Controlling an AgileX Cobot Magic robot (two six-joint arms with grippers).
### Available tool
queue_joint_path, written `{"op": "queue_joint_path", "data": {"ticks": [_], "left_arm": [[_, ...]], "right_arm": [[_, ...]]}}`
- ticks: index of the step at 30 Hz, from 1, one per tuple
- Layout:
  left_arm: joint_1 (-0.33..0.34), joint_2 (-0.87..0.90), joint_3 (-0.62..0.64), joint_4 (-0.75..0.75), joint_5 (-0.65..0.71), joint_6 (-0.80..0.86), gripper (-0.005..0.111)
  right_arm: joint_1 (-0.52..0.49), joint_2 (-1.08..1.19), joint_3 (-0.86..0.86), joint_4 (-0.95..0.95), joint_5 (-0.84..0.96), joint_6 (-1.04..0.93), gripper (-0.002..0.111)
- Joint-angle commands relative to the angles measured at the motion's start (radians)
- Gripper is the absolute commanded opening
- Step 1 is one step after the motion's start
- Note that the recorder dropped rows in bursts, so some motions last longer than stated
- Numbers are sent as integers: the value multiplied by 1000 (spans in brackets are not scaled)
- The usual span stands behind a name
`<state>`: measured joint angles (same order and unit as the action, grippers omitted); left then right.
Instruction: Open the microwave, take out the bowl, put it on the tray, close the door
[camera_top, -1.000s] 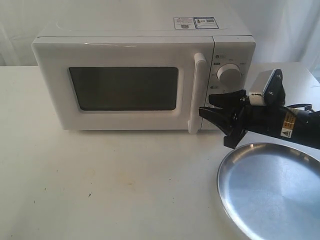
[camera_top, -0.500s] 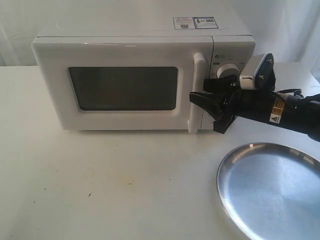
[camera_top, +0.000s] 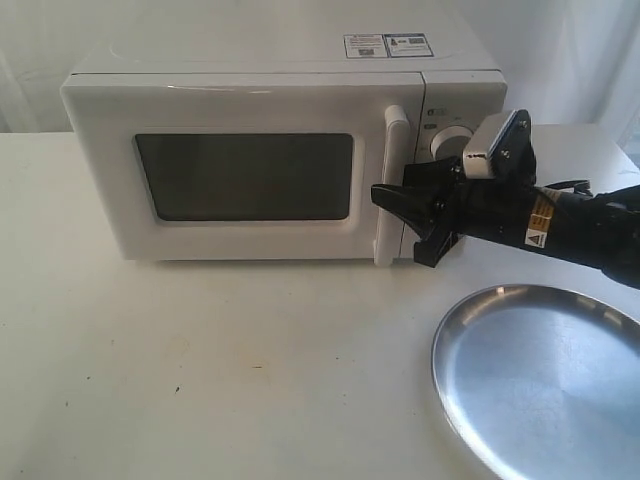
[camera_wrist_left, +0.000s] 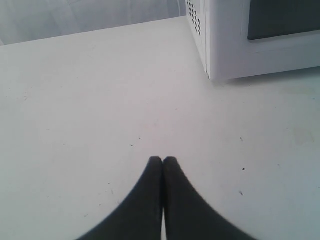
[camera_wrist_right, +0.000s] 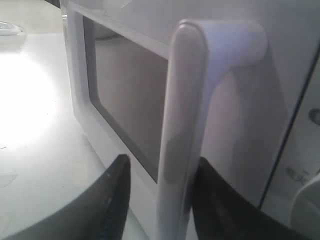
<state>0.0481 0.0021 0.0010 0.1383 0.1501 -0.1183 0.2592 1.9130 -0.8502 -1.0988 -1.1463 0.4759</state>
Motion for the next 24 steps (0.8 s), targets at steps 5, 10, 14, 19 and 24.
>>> {"op": "queue_joint_path", "data": {"ticks": [5, 10, 14, 19, 24], "left_arm": [[-1, -2, -1, -3, 0, -7, 0], [-1, -2, -1, -3, 0, -7, 0], [-1, -2, -1, -3, 0, -7, 0], [-1, -2, -1, -3, 0, -7, 0], [-1, -2, -1, -3, 0, -7, 0]], "right_arm": [[19, 34, -26, -184, -75, -7, 0], [19, 32, -34, -300, -75, -1, 0], [19, 32, -34, -366, -75, 31, 0], [19, 17, -8, -400, -75, 77, 0], [26, -101, 106, -407, -75, 87, 0]]}}
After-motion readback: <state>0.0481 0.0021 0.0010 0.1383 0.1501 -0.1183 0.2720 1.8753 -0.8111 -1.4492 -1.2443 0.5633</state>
